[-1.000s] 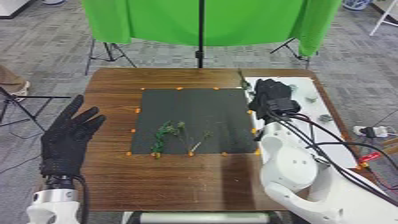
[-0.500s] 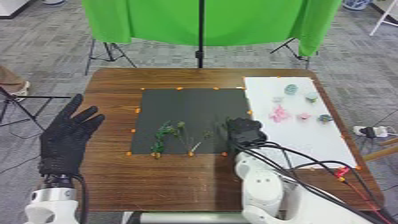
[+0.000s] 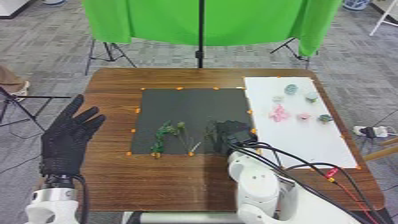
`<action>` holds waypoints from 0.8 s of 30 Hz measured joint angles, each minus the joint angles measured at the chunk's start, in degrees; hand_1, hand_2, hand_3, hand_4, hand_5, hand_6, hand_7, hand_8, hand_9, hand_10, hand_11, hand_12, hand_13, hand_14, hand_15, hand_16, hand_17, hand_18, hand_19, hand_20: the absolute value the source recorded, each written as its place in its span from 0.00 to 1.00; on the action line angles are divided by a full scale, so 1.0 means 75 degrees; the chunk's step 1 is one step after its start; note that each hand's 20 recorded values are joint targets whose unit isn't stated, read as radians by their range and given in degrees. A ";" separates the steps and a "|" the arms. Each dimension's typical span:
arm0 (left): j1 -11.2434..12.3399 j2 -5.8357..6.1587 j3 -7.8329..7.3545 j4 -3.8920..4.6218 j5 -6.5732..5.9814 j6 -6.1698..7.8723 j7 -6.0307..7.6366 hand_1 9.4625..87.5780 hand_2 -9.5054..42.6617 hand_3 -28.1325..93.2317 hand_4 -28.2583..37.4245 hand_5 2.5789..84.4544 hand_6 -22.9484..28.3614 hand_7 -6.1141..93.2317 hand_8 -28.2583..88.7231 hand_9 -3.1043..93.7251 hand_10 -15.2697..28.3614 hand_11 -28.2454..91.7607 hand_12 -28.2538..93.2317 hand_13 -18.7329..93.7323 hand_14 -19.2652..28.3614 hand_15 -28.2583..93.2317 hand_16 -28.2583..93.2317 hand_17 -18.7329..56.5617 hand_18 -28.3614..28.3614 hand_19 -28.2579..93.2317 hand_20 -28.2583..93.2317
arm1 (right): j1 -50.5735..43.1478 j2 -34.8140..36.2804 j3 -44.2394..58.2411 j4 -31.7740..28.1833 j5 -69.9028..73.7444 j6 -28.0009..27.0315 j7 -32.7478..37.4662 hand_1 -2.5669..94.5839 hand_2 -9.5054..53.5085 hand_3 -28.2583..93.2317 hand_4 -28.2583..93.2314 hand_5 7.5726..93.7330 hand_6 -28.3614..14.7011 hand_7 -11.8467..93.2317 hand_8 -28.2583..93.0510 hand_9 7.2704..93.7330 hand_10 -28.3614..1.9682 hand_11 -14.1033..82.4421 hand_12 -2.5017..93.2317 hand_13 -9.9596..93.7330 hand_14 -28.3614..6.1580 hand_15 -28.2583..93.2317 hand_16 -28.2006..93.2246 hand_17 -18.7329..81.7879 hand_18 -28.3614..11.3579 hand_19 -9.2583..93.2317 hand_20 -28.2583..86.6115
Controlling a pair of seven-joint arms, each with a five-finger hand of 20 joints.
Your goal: Arrange flowers
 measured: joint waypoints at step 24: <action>-0.0069 -0.0037 0.0041 -0.0014 0.0036 0.0001 -0.0040 0.22 0.36 0.84 0.11 0.38 0.61 0.19 0.17 0.38 0.81 0.47 0.34 0.38 0.94 0.69 0.17 0.13 0.91 0.64 0.44 | 0.0446 0.0724 0.1153 0.0702 0.0590 0.1854 0.0546 0.39 0.00 0.81 0.00 0.52 0.52 0.18 0.15 0.73 0.13 0.37 0.17 0.70 0.27 0.80 0.32 0.53 0.00 1.00 0.64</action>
